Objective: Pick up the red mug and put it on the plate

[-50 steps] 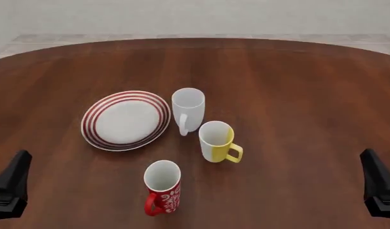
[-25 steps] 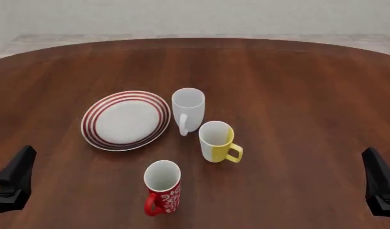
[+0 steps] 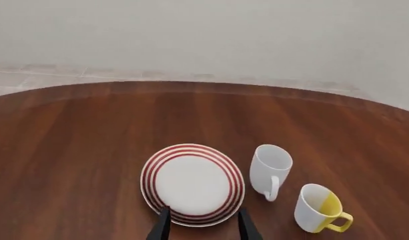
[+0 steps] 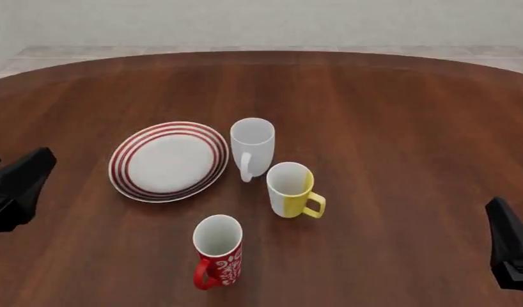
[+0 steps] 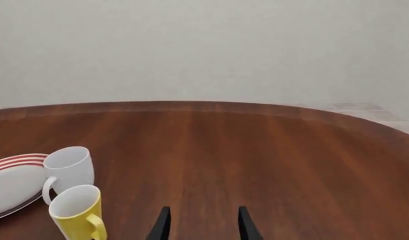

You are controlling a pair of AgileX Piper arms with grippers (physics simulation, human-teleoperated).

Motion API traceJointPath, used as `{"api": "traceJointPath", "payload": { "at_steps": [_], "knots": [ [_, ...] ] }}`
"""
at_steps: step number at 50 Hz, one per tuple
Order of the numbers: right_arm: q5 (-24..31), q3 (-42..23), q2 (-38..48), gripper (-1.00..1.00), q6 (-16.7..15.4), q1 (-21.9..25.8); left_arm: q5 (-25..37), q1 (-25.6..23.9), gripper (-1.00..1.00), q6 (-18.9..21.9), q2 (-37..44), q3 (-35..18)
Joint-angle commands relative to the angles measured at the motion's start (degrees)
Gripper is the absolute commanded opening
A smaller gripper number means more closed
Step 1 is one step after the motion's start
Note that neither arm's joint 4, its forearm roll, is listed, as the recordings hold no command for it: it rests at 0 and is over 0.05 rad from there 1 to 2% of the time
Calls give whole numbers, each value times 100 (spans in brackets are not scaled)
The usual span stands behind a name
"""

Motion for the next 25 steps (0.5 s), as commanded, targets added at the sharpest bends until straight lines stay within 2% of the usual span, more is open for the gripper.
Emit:
{"api": "traceJointPath", "payload": {
  "at_steps": [1,3,5,12,13,14,17,18,21,25],
  "knots": [
    [-10,4,0,100,43,-13,595,-743,100,190,362,-681],
    [-11,4,0,100,47,-15,574,-825,100,203,413,-669],
    [-51,41,0,100,49,-20,553,-942,100,439,425,-706],
    [-60,50,-1,100,74,-53,303,-1306,100,610,758,-604],
    [-64,45,8,100,77,-56,284,-1378,100,368,915,-599],
    [-63,46,8,100,79,-57,279,-1469,100,353,998,-624],
    [-62,46,9,100,78,-52,127,-1764,100,602,1085,-560],
    [-60,45,9,100,80,-52,92,-1810,100,492,1184,-551],
    [-56,50,-1,100,83,-53,-13,-1909,100,622,1249,-509],
    [-53,50,-1,100,82,-65,-126,-2012,100,550,1442,-490]
  ]
}}
